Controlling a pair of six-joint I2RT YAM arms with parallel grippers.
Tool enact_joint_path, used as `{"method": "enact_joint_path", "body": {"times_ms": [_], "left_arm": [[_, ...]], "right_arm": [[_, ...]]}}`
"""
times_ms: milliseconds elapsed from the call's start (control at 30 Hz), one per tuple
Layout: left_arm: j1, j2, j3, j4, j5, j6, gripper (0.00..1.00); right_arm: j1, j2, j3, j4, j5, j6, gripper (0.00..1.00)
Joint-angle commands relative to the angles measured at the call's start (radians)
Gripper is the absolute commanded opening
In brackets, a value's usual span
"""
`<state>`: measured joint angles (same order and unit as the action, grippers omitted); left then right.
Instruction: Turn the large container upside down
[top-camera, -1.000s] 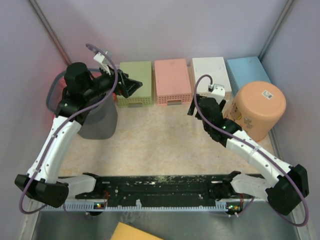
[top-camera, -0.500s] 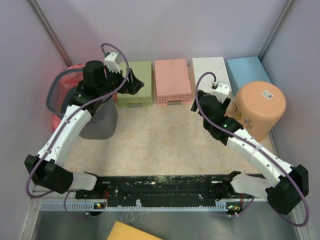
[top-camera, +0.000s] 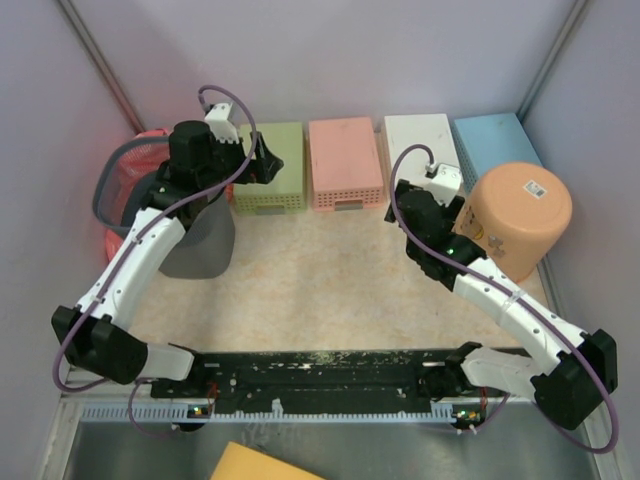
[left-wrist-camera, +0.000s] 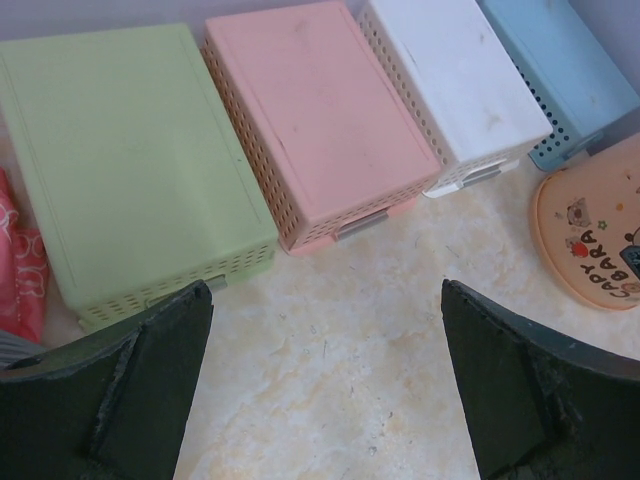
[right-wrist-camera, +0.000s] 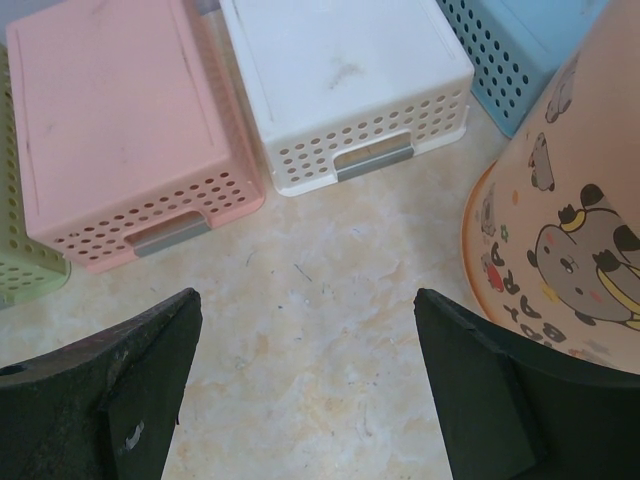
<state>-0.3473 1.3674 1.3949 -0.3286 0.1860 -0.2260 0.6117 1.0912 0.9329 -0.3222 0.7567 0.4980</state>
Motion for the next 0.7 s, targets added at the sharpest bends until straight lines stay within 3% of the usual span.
{"method": "enact_joint_path", "body": {"times_ms": [0, 200, 433, 667], "left_arm": [[-0.005, 0.009, 0.016, 0.034, -0.039, -0.016, 0.99], [-0.004, -0.045, -0.049, 0.096, -0.131, -0.035, 0.99], [-0.003, -0.205, -0.267, 0.362, -0.185, -0.014, 0.99], [-0.004, -0.310, -0.357, 0.486, -0.147, 0.089, 0.99]], "right_arm": [[-0.006, -0.023, 0.034, 0.042, 0.045, -0.014, 0.87], [-0.005, -0.026, 0.035, 0.063, 0.068, -0.006, 0.87], [-0.005, -0.048, 0.006, 0.103, 0.087, -0.004, 0.86], [-0.006, -0.110, 0.002, 0.218, 0.113, -0.070, 0.86]]}}
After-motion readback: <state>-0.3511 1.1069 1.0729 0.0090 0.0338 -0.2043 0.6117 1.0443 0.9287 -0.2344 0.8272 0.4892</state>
